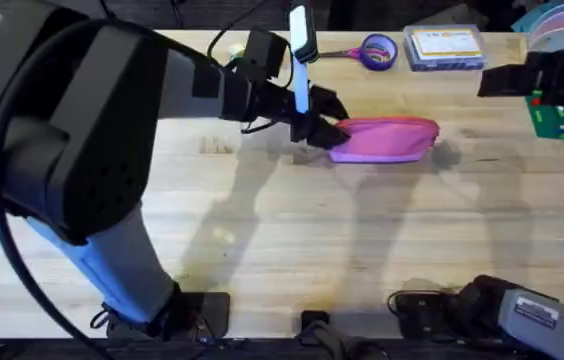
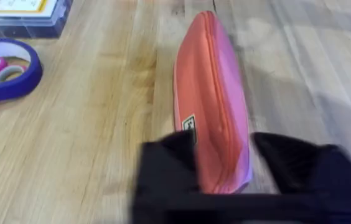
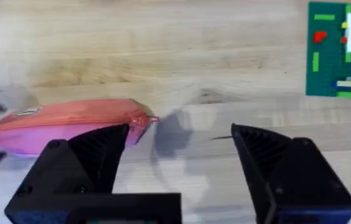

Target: Unzip the bag, pick up the pens from the table one at a time and place them inside, then zip the bag closed.

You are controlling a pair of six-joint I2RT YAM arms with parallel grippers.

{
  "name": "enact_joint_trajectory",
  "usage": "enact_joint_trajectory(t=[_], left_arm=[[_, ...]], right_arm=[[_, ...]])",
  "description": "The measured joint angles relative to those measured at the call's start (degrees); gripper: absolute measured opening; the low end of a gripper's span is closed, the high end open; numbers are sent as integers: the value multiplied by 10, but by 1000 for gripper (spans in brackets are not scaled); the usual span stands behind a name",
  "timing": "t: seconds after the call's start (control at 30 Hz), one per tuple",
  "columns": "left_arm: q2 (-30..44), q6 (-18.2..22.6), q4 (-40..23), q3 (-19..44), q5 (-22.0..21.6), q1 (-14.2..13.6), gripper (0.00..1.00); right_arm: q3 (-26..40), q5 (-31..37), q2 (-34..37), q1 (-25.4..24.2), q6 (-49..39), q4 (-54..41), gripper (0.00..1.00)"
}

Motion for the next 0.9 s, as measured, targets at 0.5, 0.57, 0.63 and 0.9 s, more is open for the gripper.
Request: enact_joint_trajectory(t=[0.5,0.57,0.63,0.9], left_arm=[[-13,-2,-7,0,-40,5,995],[-38,-2,-22,0,-66,7,993],[-81,-2,-51,0,-99,8,993],[-270,-3,-238,6,-211,9,993]], right_arm=[[0,-7,-95,10,0,-48,998],[0,-8,-108,21,-5,-64,998],[0,-9,-123,34,-18,-82,998],[0,-11,-199,76,-56,-150,998]])
